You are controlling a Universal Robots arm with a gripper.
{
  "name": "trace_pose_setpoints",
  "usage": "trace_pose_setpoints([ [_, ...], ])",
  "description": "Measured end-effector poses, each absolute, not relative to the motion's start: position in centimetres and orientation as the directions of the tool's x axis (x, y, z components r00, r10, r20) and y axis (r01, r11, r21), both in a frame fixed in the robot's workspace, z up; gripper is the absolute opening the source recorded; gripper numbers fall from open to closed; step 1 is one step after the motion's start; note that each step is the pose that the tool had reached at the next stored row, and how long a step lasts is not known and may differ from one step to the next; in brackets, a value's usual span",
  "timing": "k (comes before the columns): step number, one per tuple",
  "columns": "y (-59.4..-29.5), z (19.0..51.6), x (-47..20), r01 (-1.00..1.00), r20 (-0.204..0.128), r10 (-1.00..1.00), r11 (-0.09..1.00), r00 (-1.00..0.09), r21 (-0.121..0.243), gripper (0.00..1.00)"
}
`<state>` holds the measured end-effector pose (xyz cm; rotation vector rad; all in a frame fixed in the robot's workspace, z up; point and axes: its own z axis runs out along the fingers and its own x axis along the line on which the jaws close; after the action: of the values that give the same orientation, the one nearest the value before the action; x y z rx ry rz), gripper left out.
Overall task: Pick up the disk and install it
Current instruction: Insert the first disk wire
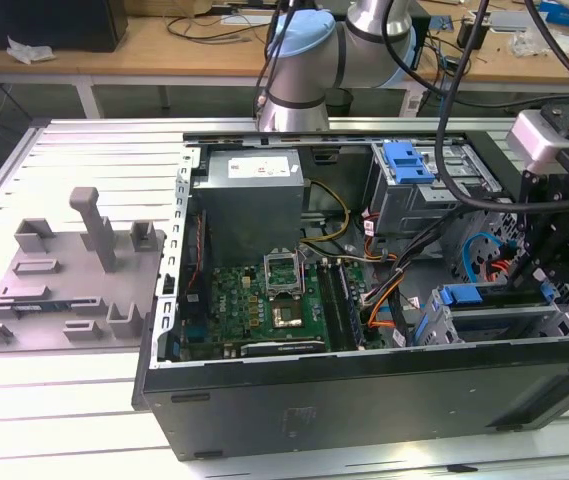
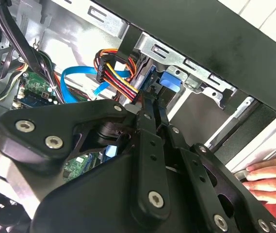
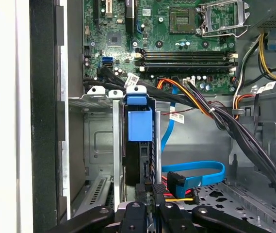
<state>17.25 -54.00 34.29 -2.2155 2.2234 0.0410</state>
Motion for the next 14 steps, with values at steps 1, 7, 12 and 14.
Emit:
trace_pose_setpoints([
  [1,-54.0,34.22,17.25,-1.0,-0.02,-1.0,0.003,-0.004,0.017,0.16],
  [7,-54.0,34.04,17.25,-1.0,-0.02,-1.0,0.003,-0.004,0.017,0.16],
  [12,-54.0,34.58,17.25,-1.0,-0.02,-1.0,0.003,-0.004,0.017,0.16],
  [14,-54.0,34.75,17.25,-1.0,-0.02,-1.0,0.003,-0.004,0.017,0.16],
])
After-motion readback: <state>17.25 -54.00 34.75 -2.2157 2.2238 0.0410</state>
